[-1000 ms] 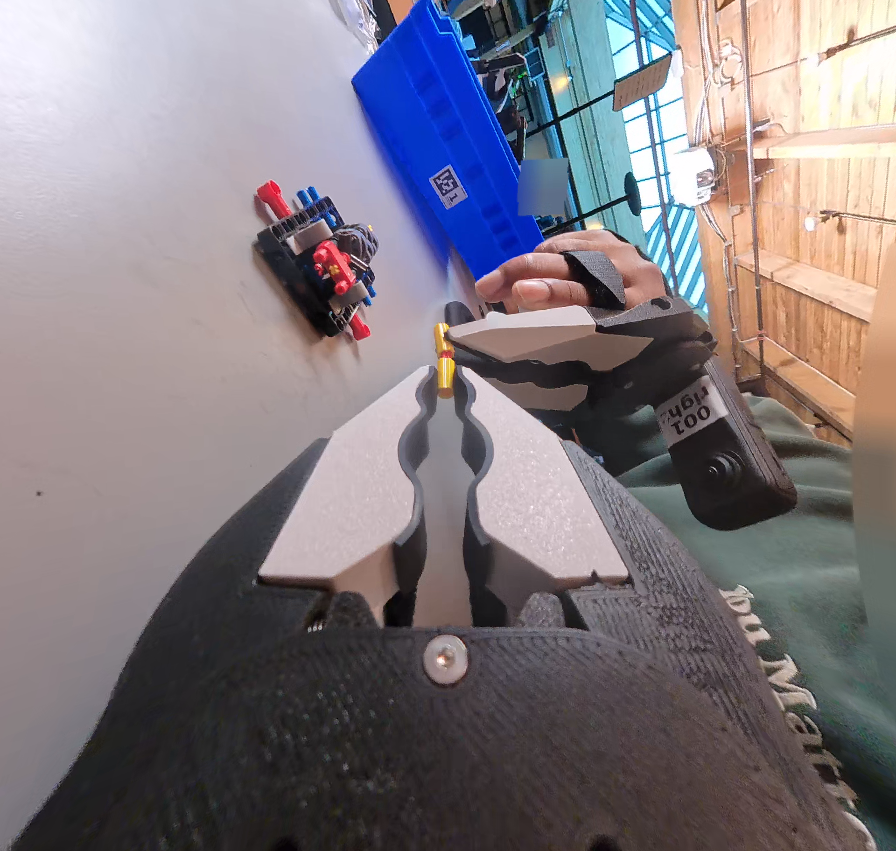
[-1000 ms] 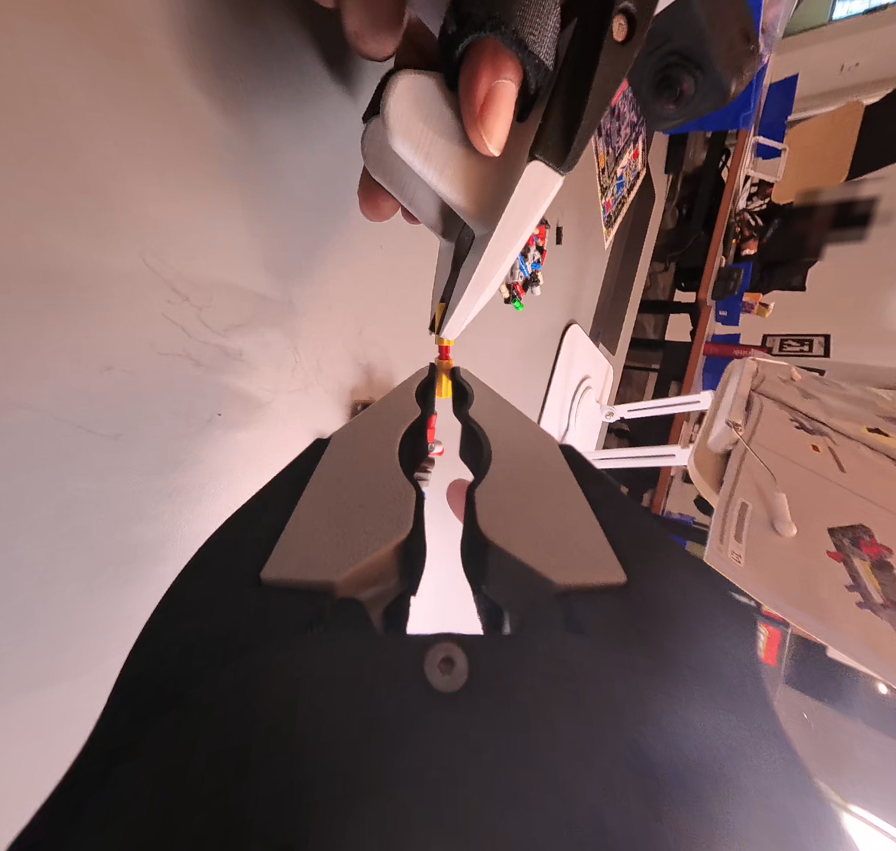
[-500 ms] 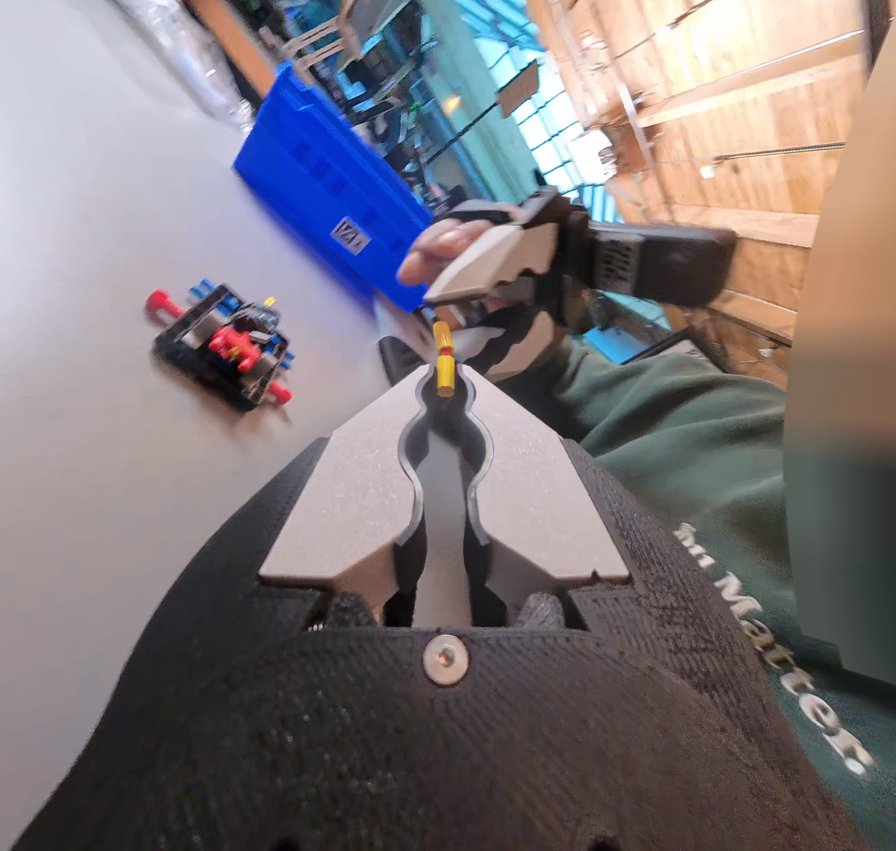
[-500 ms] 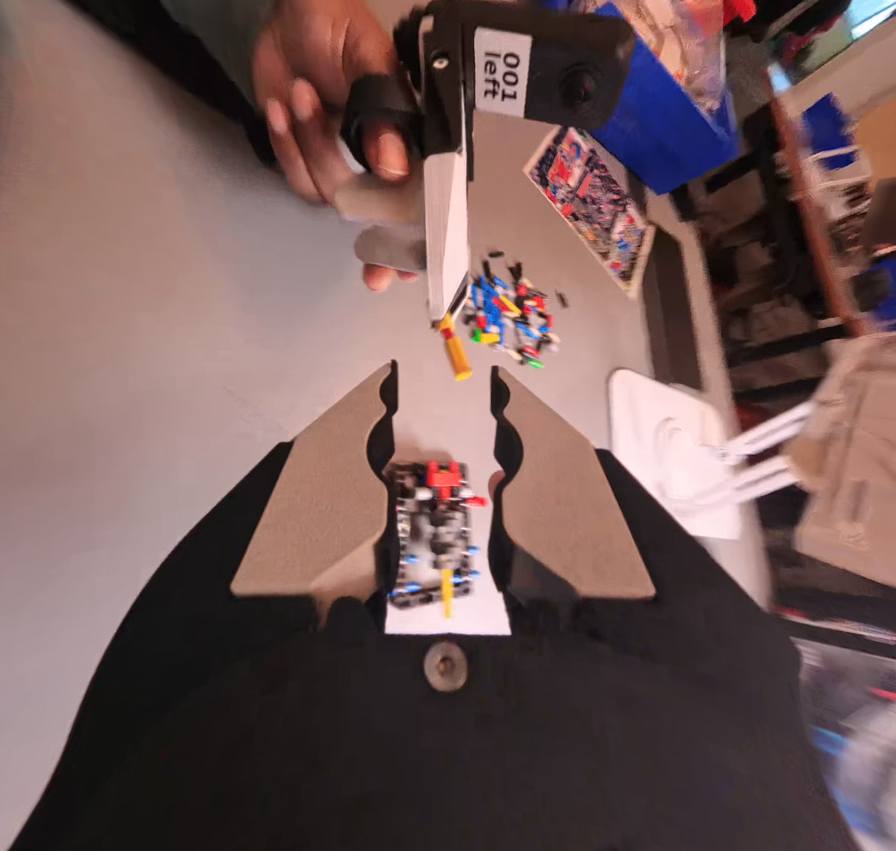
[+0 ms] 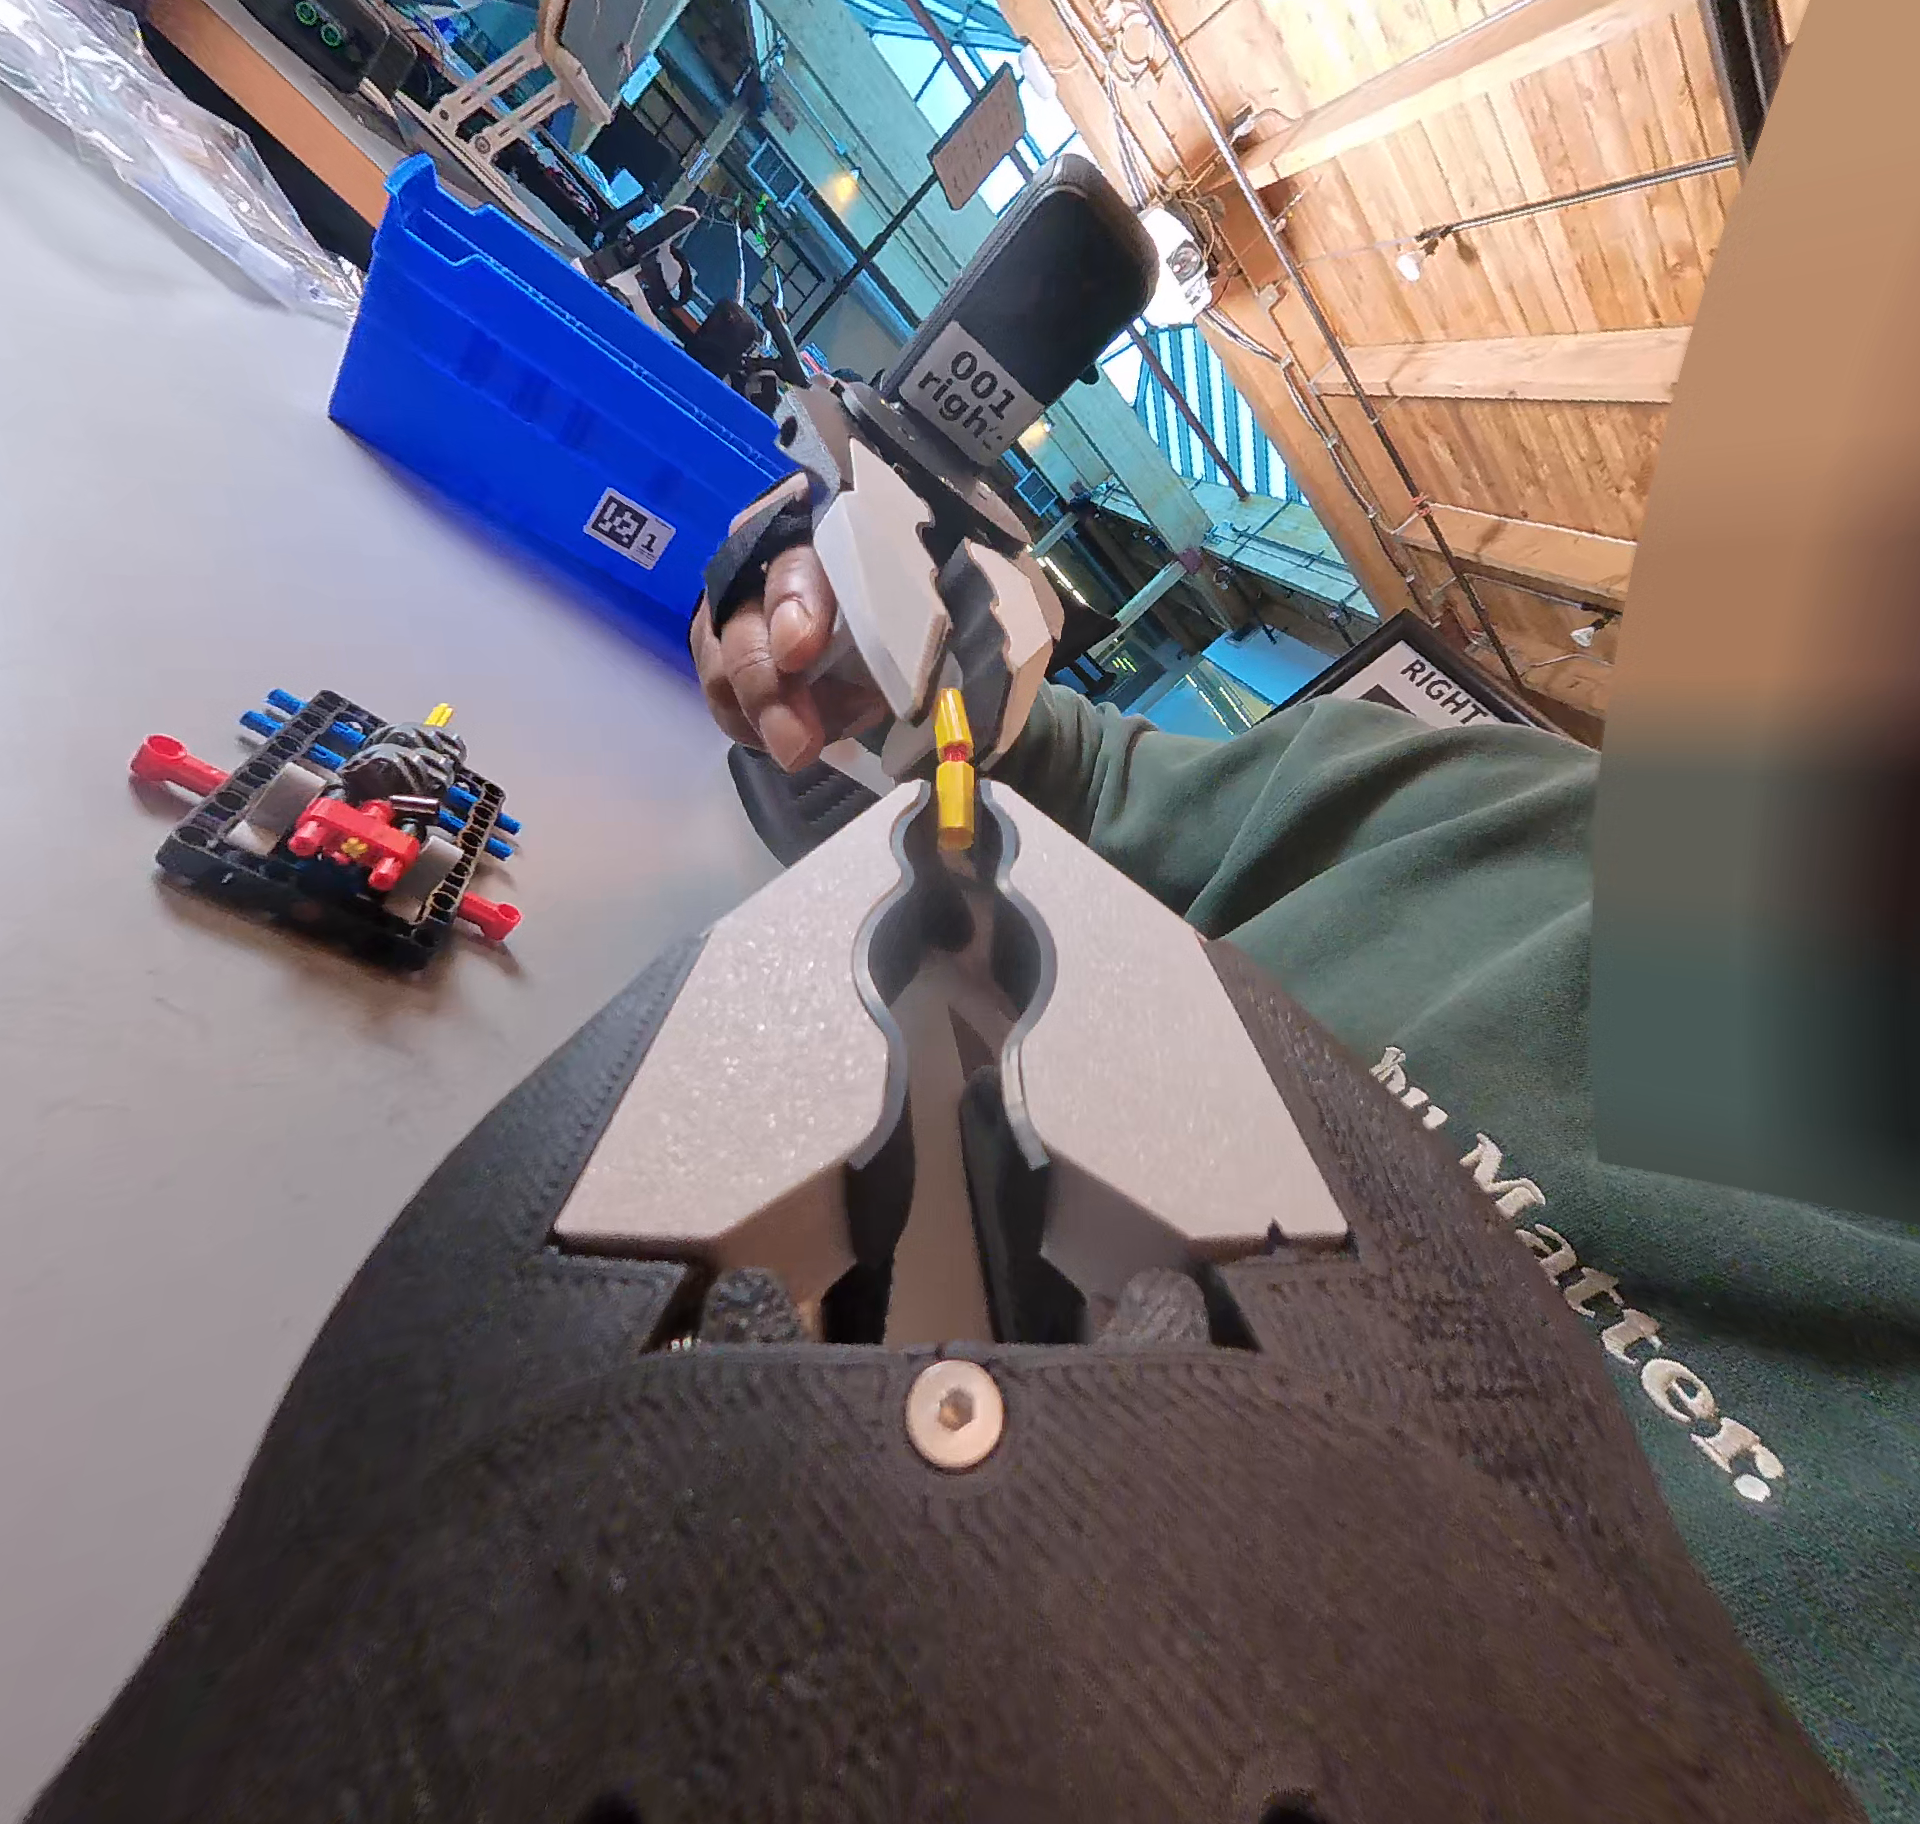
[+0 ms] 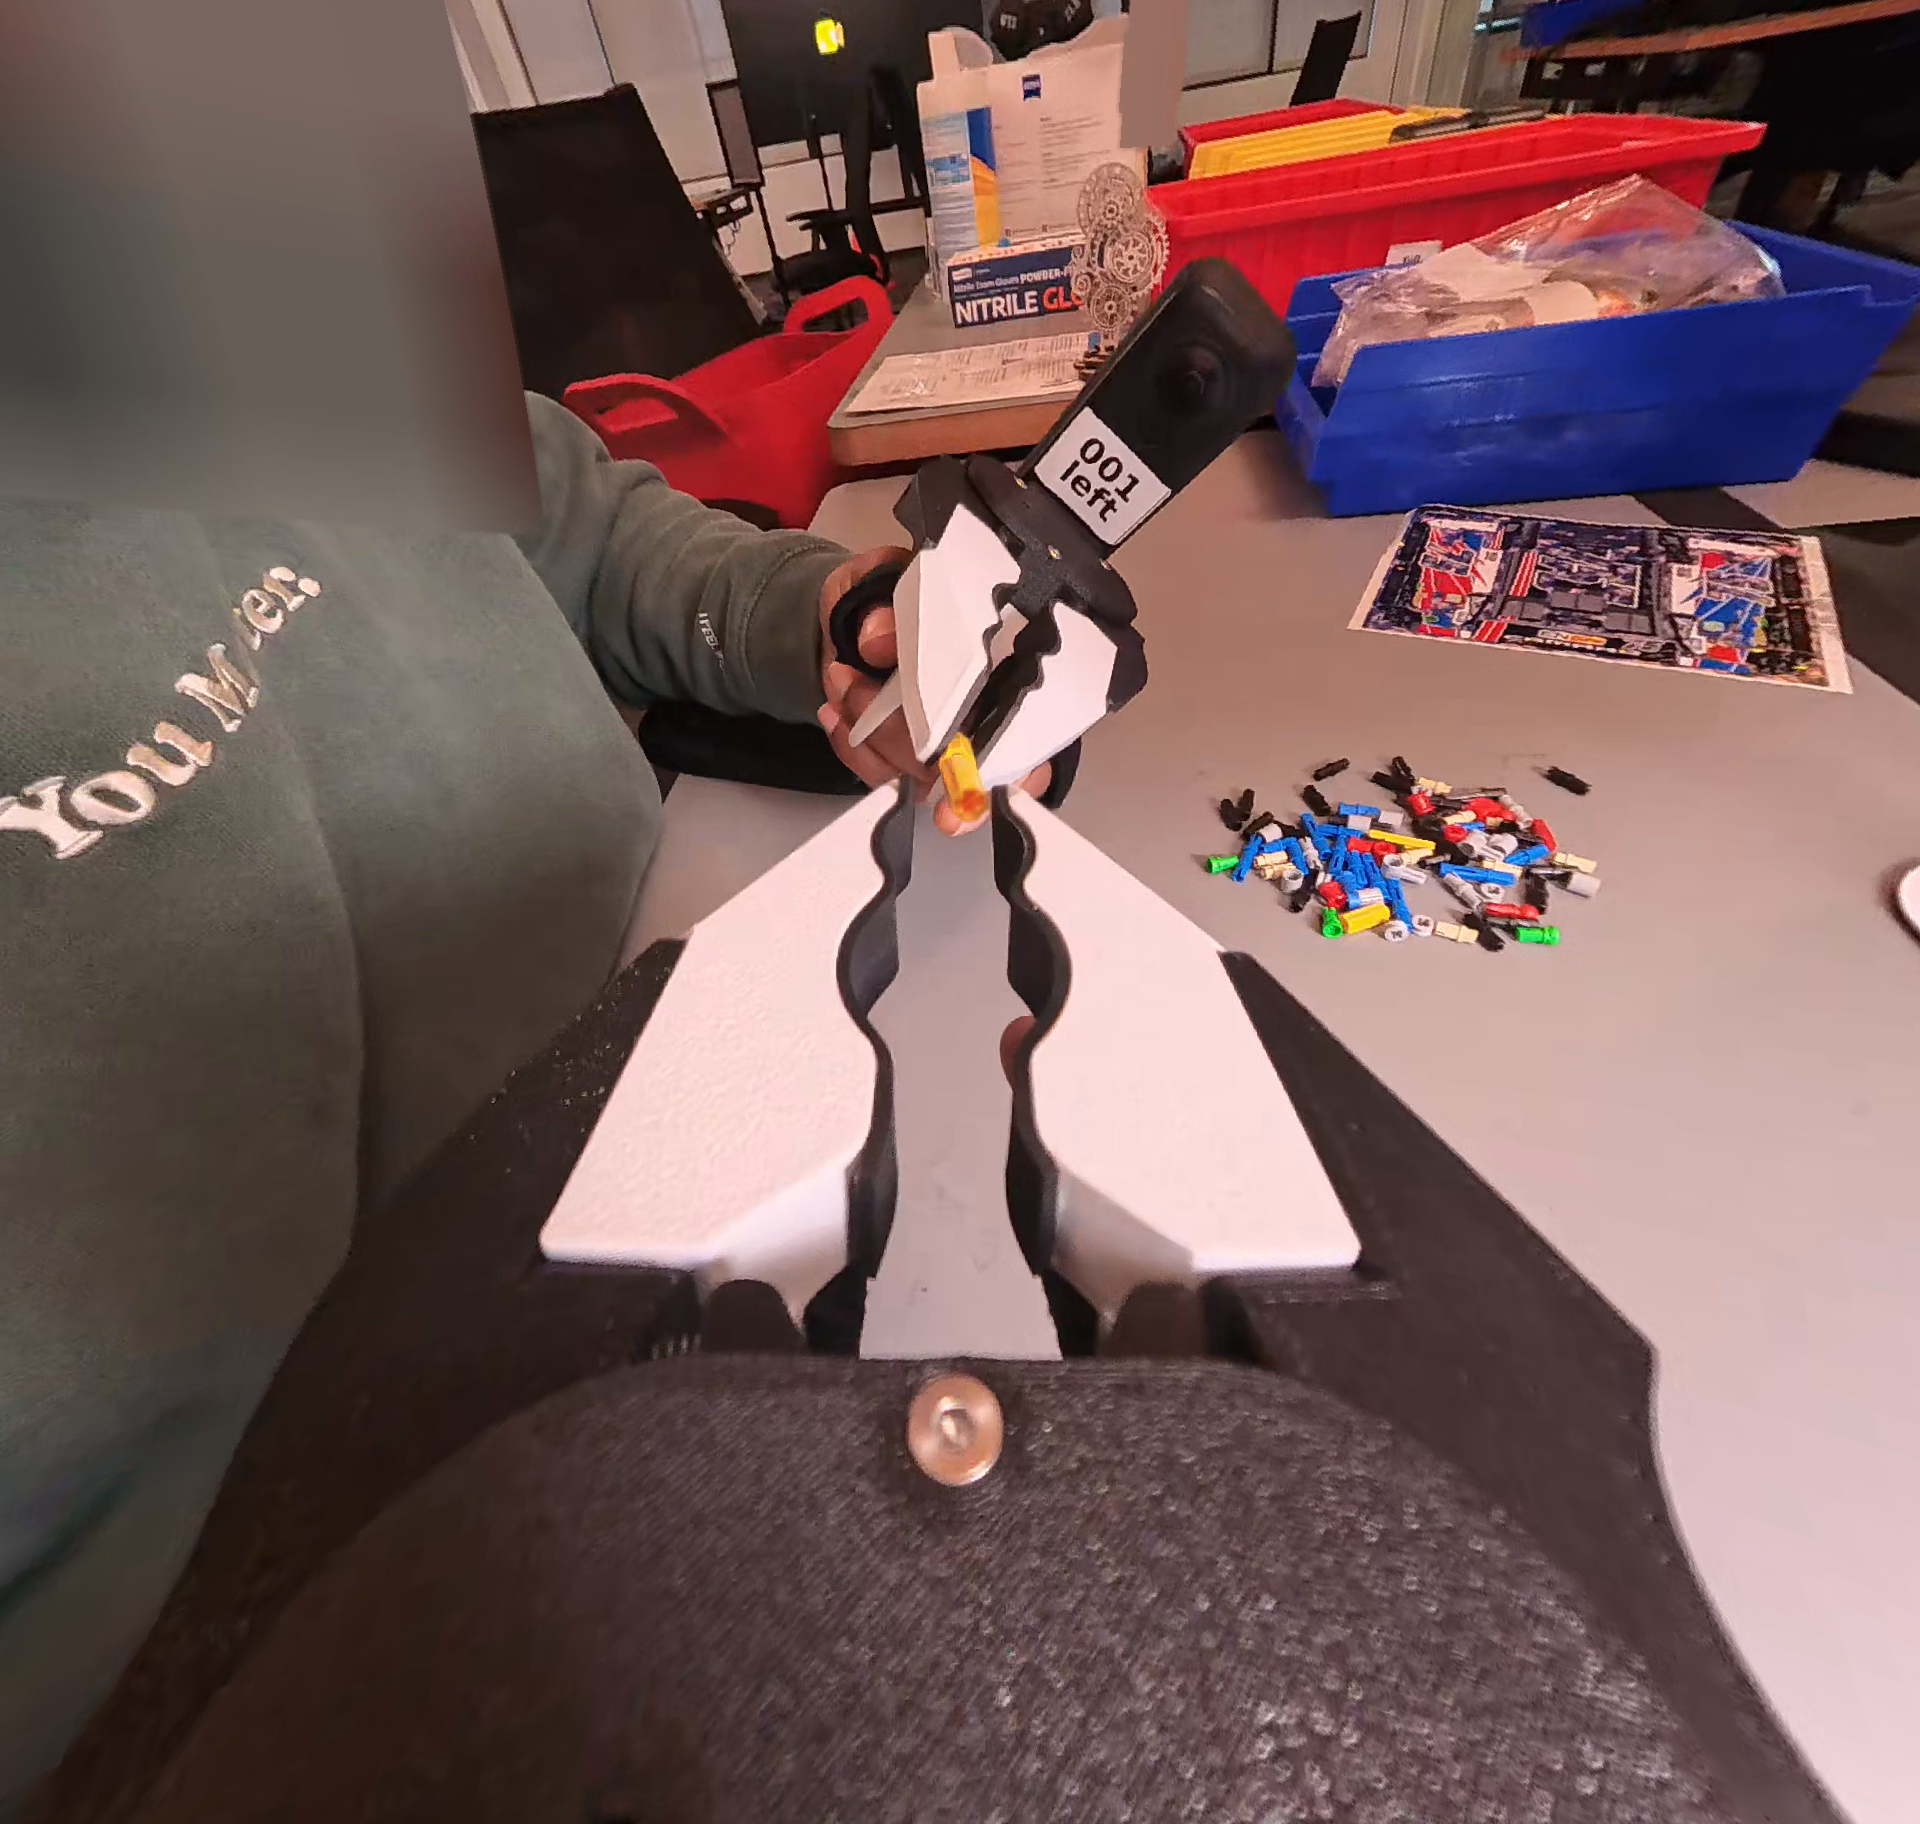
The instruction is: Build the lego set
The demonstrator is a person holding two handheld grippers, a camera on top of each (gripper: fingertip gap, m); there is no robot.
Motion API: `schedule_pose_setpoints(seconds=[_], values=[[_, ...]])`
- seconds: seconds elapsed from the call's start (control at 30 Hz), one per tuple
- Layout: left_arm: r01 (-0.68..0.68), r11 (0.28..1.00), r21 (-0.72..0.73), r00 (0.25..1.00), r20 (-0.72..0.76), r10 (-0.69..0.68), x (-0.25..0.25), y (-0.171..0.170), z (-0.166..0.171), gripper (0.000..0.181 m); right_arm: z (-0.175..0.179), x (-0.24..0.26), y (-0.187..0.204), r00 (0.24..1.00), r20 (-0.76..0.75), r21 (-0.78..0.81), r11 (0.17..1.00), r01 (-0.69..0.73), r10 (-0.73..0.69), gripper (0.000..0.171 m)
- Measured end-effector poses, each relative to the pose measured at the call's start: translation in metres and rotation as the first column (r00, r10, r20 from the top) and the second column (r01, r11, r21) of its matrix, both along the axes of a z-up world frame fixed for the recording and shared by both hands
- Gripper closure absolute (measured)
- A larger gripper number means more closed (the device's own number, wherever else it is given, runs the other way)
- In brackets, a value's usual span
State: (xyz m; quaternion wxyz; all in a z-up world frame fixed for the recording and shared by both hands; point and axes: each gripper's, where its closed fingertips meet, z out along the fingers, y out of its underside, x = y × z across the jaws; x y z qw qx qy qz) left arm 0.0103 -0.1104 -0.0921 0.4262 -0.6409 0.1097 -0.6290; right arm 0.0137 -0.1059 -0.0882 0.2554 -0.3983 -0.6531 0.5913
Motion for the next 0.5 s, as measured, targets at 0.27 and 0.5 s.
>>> schedule_pose_setpoints(seconds=[0.27, 0.5], values=[[-0.005, 1.0, -0.006, 1.0, -0.001, 0.005, -0.0009, 0.0, 0.0002, 0.177, 0.0002, -0.004, -0.0008, 1.0, 0.0, 0.054, 0.998, 0.018, -0.018, 0.166], [-0.008, 0.999, -0.031, 0.999, -0.042, 0.007, -0.0017, 0.0, -0.0049, 0.177, -0.0048, -0.0054, -0.0007, 0.998, -0.005, 0.264, 0.963, 0.061, -0.062, 0.166]])
